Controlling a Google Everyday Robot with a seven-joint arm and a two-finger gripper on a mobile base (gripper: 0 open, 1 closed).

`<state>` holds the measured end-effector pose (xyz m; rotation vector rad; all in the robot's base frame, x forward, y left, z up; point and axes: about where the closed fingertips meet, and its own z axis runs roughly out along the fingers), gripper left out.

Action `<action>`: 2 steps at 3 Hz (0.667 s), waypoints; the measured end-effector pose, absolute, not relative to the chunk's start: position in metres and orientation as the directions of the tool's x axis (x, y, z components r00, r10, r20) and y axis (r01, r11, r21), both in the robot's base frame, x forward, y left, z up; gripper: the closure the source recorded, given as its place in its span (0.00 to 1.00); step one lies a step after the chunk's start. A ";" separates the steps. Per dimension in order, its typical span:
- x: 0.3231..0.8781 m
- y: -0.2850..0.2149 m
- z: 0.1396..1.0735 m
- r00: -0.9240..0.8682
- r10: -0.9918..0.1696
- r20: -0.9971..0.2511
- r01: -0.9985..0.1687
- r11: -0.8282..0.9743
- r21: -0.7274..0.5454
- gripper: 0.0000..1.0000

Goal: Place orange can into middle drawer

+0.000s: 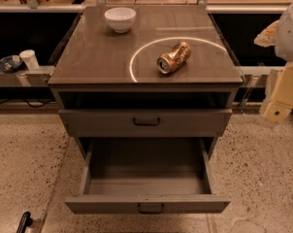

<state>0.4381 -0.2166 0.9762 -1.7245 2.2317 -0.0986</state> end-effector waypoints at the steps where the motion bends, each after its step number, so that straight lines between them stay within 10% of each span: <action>1: 0.438 -0.217 0.976 -0.221 -0.953 -0.206 -0.931 0.269 -0.246 0.00; 2: 0.470 -0.211 0.968 -0.109 -0.985 -0.132 -0.953 0.142 -0.269 0.00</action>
Offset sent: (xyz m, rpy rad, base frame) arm 0.0938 0.0123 -0.0276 -0.2320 -0.0011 0.3320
